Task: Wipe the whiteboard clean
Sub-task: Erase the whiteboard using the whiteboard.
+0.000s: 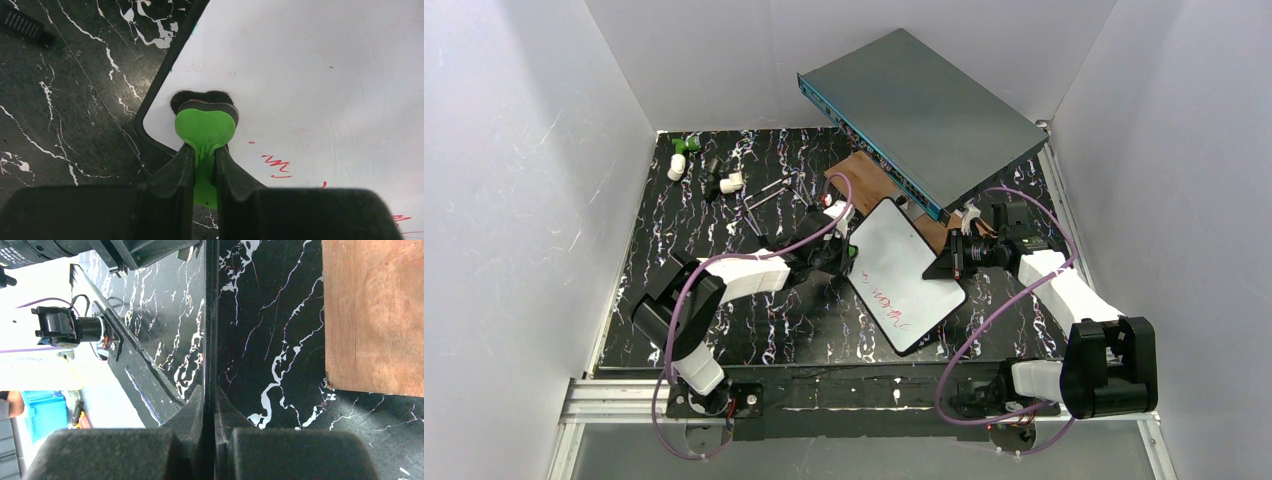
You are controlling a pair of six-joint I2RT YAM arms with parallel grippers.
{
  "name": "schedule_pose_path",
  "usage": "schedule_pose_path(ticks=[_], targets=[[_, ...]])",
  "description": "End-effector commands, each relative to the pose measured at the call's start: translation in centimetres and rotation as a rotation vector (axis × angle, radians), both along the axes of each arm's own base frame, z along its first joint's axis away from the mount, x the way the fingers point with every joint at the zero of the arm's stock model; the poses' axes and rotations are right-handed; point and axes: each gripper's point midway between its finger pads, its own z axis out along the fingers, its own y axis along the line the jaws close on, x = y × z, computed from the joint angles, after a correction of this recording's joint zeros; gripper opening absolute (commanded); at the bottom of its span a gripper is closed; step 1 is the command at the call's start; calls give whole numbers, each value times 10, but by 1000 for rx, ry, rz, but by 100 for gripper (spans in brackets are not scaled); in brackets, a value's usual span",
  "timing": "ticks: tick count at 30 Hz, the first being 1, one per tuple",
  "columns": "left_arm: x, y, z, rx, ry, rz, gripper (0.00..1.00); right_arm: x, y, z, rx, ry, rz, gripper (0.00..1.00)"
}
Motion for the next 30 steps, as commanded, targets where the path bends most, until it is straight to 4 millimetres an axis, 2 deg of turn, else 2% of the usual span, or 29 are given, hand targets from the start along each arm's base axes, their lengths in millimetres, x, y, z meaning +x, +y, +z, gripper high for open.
schedule_pose_path(ticks=[1,4,6,10,13,16,19,24,26,30], targets=[[-34,-11,-12,-29,66,-107,0,-20,8,2,15,13,97,1],[-57,-10,-18,-8,68,-141,0,-21,9,2,19,18,106,1],[-59,-9,-18,1,60,-134,0,-22,10,2,20,18,112,1],[-39,3,-13,54,42,-62,0,-22,11,2,21,17,119,1],[-14,7,-2,47,38,-9,0,-23,11,2,22,14,121,1],[-6,1,0,50,53,-30,0,-23,11,3,21,7,120,1],[-18,-4,-8,38,82,-65,0,-23,11,3,18,4,118,1],[-64,-2,-27,88,91,-116,0,-23,11,3,22,9,121,1],[-73,-4,-31,98,96,-129,0,-23,12,3,24,13,125,1],[-57,-1,-26,148,56,-92,0,-23,12,3,25,10,125,1]])
